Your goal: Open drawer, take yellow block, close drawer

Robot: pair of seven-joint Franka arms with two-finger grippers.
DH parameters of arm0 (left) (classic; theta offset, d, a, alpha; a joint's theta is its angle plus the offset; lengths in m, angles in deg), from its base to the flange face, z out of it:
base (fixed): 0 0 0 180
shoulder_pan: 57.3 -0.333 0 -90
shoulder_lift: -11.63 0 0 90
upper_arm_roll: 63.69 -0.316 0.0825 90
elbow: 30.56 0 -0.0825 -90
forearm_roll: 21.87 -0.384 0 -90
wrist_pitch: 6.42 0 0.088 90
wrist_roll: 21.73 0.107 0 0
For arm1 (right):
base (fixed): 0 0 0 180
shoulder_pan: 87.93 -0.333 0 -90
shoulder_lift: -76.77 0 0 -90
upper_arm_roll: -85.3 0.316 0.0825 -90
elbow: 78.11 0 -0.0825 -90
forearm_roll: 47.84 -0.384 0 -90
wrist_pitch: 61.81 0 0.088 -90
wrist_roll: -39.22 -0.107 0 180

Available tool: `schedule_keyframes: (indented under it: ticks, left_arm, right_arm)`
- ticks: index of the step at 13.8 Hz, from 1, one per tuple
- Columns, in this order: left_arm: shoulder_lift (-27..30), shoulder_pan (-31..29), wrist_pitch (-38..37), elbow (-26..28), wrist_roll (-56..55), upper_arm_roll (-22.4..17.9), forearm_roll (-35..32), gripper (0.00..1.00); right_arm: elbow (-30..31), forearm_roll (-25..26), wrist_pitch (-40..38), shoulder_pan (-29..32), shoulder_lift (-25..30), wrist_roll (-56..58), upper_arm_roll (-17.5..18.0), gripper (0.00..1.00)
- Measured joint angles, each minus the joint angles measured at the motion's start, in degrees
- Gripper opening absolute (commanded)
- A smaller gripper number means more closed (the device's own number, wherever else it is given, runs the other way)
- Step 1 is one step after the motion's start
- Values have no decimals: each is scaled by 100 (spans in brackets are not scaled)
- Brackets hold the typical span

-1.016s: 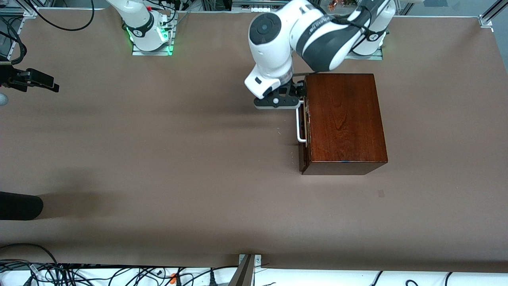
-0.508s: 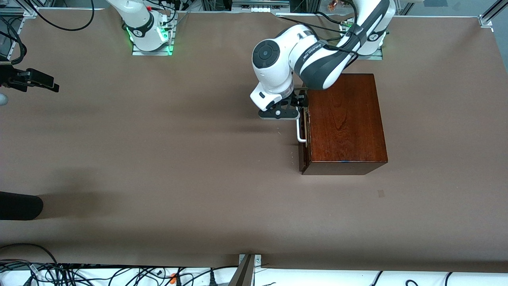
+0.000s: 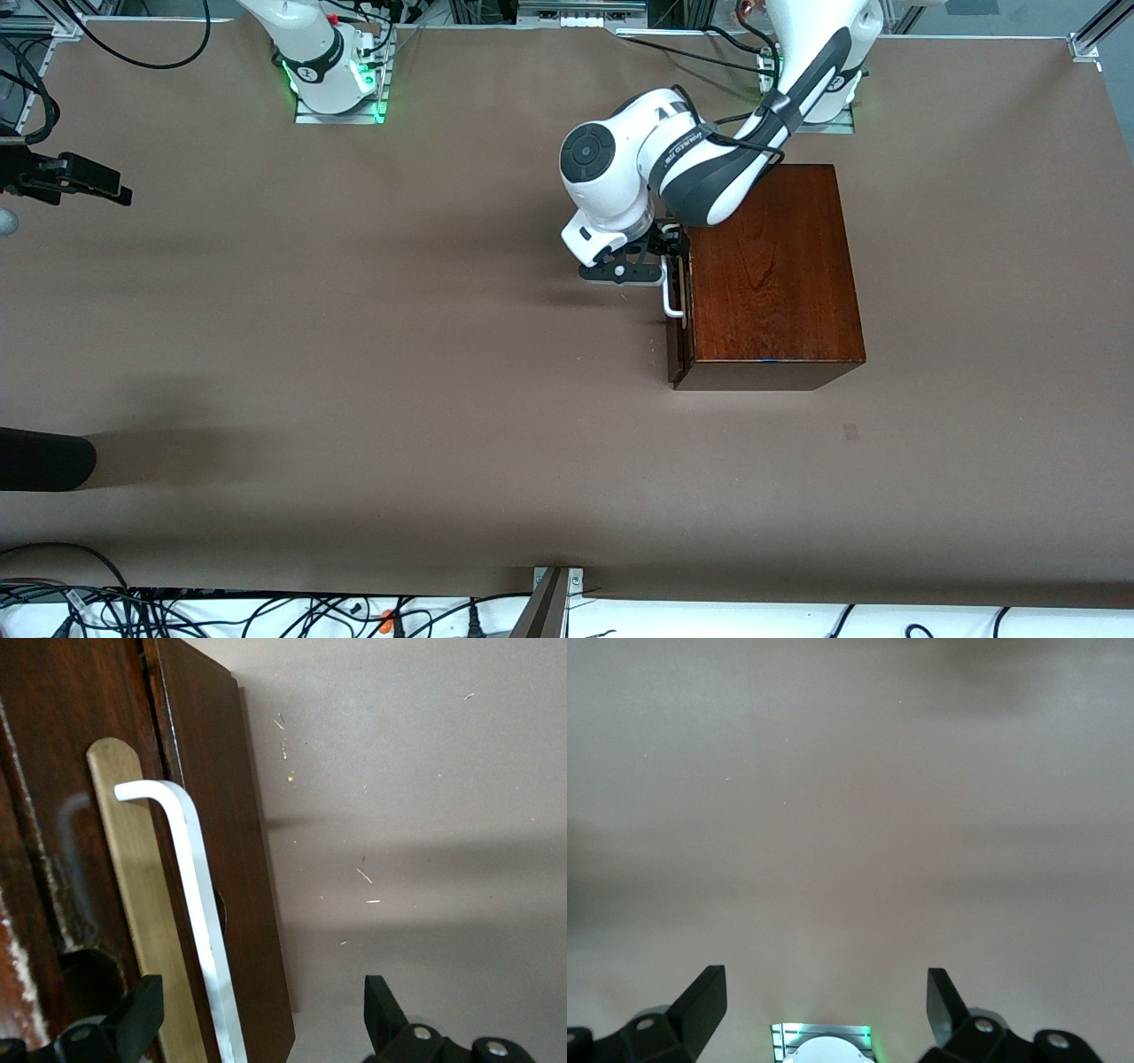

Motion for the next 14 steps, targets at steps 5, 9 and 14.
schedule_keyframes:
  ticks: [5,9,14]
  left_arm:
    - [-151,0,186,-19,-50,-103,-31,100]
    - [-271,28,283,-16,-293,-95,-207,100]
    - [-350,58,353,-36,-447,-95,-218,100]
  right_arm:
    - [1,0,0,0,0,0,0,100]
    - [1,0,0,0,0,0,0,100]
    - [1,0,0,0,0,0,0,100]
